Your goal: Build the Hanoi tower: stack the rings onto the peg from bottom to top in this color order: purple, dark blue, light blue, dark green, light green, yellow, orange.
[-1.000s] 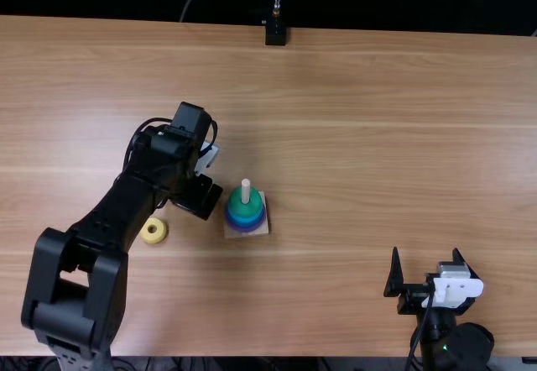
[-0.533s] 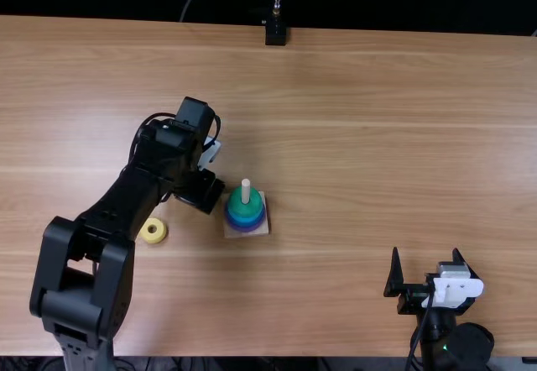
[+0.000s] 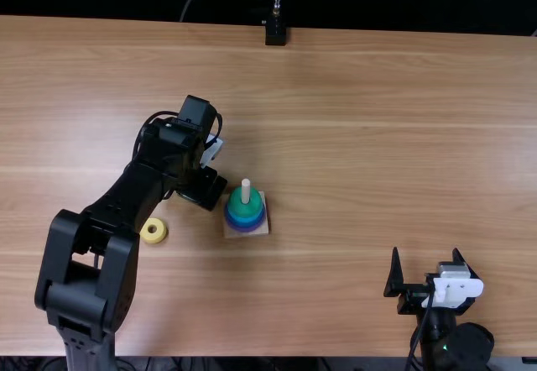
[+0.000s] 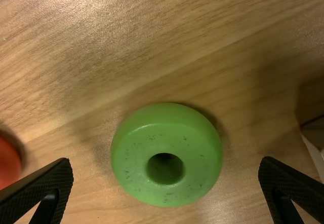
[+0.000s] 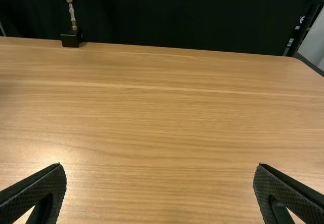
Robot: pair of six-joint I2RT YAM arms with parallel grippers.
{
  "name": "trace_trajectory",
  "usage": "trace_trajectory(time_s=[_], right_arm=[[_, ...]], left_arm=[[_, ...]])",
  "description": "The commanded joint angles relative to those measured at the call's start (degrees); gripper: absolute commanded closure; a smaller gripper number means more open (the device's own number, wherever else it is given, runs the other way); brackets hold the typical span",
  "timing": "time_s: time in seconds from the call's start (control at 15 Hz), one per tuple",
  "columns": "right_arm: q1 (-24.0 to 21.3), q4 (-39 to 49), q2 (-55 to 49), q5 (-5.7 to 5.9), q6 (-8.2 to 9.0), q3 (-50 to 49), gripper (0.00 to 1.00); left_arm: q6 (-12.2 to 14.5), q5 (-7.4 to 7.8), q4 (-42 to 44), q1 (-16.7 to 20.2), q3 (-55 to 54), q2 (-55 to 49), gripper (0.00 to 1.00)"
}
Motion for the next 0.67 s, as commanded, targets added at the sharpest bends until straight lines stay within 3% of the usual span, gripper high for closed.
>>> trace_trajectory(time_s=[0.0,0.4,0.6], right_arm=[[-0.43,-4.13,-0.73,0.13,-0.08,-3.88,0.00],[-0.43,-4.13,-0.73,0.13,-0.08,-3.88,0.00],[-0.43,-4.13,-0.73,0.02,-0.08,-3.88,0.00]], left_arm=[[0.70,0.29,-0.01,-0.81,1.24,1.01,0.00],[0.70,0.18,0.10,-0.55,0.80,0.92,0.76],[0.70,0.18,0.20,-0.37,0.71,0.92,0.98]])
